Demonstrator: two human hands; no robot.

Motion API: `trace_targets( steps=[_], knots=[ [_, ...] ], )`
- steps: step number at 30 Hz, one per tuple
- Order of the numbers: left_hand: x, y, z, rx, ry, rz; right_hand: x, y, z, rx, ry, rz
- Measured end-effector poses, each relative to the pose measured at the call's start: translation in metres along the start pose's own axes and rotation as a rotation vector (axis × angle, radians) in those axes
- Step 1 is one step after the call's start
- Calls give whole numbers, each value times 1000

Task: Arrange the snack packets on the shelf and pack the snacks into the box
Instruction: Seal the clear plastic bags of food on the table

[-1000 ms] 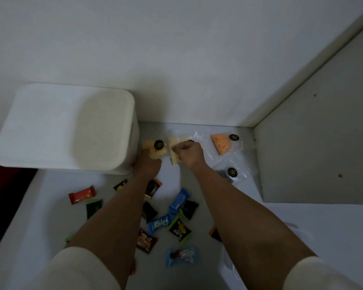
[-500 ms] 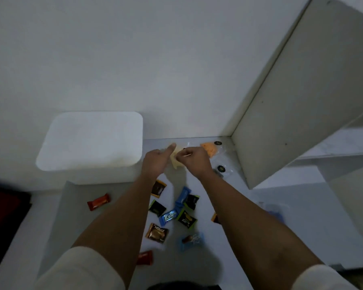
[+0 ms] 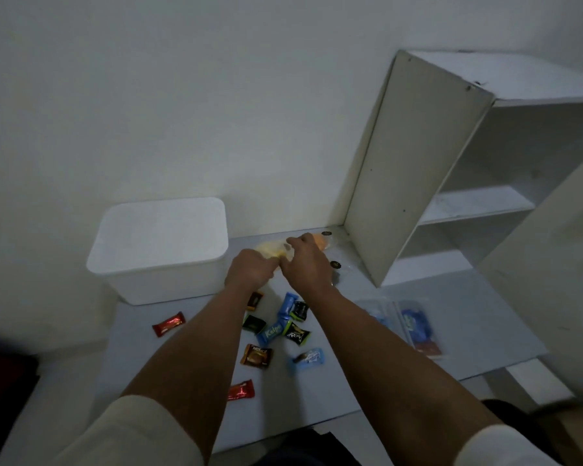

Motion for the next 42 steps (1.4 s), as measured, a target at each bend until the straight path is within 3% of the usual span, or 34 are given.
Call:
trace_targets(
  steps=[8, 15, 22, 33, 39, 42],
  knots=[
    [23, 0, -9, -45, 70, -16, 11, -6, -4, 69, 29, 129],
    [35, 13, -11, -217, 59, -203, 27, -8, 10, -48, -182, 431],
    [44, 35, -21, -342, 119, -171, 50, -12, 11, -222, -252, 762],
    [51, 55, -33, -360, 44, -230, 66, -17, 10, -272, -305, 886],
    [56, 61, -41, -416, 83, -25, 70, -28, 8, -201, -366, 729],
    [56, 61, -44, -398, 43, -62, 70, -33, 7, -186, -375, 690]
  ],
)
Point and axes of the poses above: each hand's wrist, its own z-axis towards the middle knuckle, its own x-axis out of the back of the hand, y = z × x, the point moved 7 cm from there along z, towards the middle knuckle, and after that the axes turned 5 degrees about z, right-handed, at the moved point
